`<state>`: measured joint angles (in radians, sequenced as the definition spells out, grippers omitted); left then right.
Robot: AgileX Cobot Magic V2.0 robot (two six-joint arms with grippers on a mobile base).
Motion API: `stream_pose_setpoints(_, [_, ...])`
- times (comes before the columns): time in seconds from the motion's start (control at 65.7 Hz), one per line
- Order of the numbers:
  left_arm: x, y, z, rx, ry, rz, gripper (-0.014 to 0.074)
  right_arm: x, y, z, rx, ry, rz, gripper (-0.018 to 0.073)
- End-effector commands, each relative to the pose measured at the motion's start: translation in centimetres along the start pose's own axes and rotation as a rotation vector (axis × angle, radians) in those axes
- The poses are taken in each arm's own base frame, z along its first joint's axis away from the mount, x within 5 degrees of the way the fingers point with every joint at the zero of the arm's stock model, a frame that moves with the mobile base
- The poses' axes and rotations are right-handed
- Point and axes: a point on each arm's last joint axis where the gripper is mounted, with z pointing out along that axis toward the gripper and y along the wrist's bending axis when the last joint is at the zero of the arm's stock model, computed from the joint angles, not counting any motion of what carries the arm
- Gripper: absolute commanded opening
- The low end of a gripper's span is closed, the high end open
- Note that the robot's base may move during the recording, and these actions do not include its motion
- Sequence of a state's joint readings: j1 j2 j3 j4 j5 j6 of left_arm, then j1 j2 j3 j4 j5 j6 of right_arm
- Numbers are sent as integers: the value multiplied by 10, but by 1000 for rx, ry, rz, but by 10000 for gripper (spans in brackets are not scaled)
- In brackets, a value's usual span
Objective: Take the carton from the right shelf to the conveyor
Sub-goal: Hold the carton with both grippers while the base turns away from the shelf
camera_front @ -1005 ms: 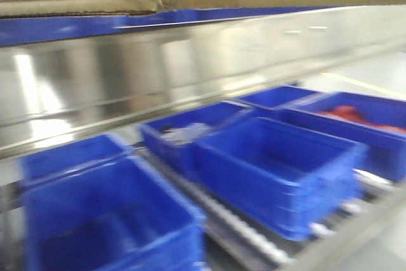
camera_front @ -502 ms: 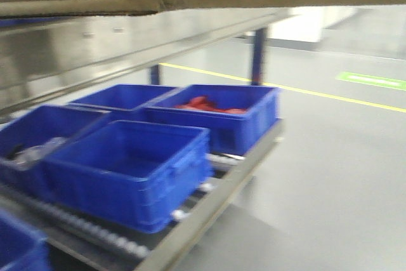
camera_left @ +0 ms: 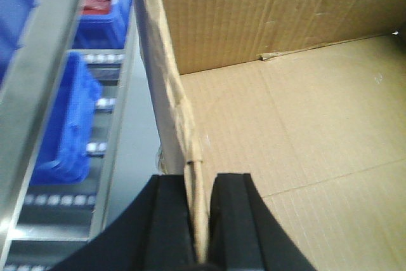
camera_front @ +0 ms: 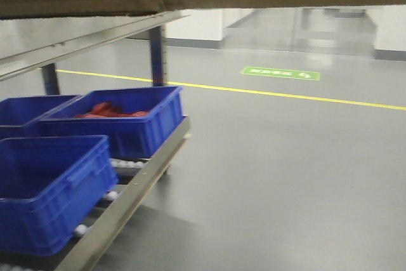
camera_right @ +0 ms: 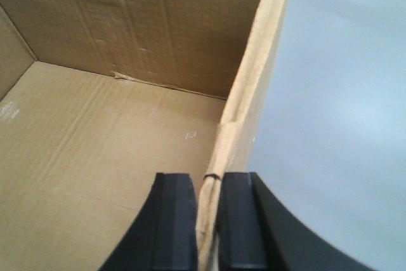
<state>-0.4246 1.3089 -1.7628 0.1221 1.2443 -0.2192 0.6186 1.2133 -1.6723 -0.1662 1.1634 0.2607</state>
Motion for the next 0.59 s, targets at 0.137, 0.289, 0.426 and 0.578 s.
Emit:
stream_pose_setpoints(0.137, [-3, -6, -8, 56, -50, -1, -13, -5, 1, -5, -19, -67, -17, -71])
stream_pose_setpoints(0.289, [-3, -6, -8, 56, -50, -1, -13, -5, 1, -5, -19, -67, -17, -71])
stream_pose_setpoints(0.426, [-3, -6, -8, 56, -50, -1, -13, -5, 1, -5, -19, -67, -17, -71])
stream_pose_setpoints(0.578, [-3, -6, -8, 56, -50, -1, -13, -5, 1, -5, -19, -67, -17, -71])
